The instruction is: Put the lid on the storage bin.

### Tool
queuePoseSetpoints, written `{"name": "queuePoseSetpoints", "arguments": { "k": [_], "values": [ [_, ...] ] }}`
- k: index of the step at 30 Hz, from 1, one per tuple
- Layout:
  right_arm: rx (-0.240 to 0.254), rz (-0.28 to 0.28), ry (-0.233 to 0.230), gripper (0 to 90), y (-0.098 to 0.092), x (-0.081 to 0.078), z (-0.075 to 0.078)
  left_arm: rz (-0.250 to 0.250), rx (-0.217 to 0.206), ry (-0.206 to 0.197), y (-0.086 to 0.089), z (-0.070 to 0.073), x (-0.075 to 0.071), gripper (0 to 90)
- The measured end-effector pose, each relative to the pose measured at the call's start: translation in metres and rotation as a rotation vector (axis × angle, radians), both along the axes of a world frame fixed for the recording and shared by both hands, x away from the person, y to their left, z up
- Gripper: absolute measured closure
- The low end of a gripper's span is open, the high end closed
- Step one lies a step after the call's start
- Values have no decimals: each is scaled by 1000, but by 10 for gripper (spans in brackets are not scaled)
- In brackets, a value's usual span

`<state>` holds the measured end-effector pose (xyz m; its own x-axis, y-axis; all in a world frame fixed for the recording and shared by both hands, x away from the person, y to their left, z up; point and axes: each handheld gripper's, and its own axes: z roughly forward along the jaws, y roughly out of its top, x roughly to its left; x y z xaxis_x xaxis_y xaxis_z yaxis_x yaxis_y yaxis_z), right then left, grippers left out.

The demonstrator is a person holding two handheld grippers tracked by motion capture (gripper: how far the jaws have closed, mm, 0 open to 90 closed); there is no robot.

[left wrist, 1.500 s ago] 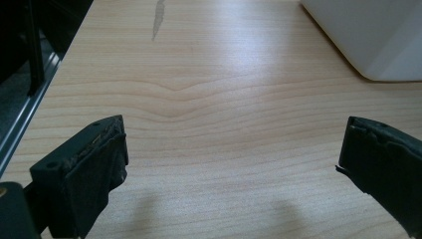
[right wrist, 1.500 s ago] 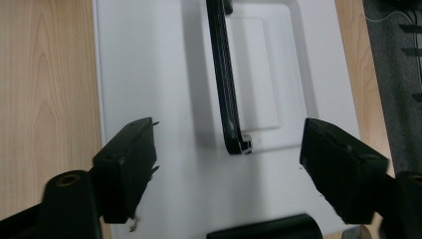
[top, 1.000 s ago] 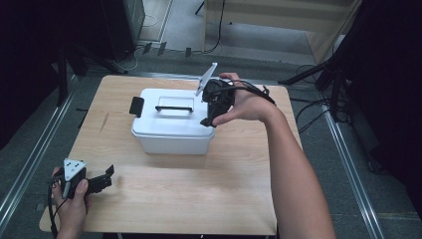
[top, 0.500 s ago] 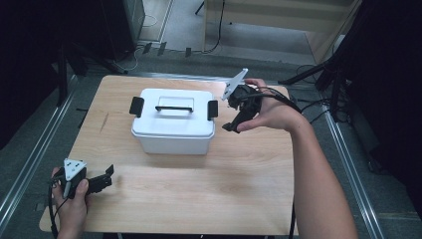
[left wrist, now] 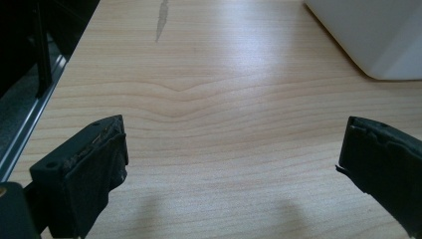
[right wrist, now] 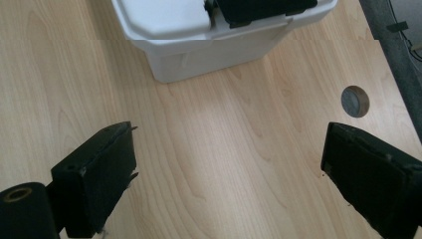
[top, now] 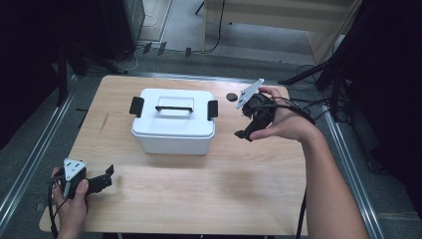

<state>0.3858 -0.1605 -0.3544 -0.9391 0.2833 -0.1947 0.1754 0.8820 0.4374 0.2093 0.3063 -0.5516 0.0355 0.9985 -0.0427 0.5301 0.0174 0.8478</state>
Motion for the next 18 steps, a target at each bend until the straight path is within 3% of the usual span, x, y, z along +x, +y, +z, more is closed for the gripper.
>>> {"name": "queuePoseSetpoints", "arguments": {
  "k": [18],
  "values": [
    [38, -44, 12, 70, -31, -17, -39, -7, -3, -8, 0, 0, -1, 0]
  ]
}}
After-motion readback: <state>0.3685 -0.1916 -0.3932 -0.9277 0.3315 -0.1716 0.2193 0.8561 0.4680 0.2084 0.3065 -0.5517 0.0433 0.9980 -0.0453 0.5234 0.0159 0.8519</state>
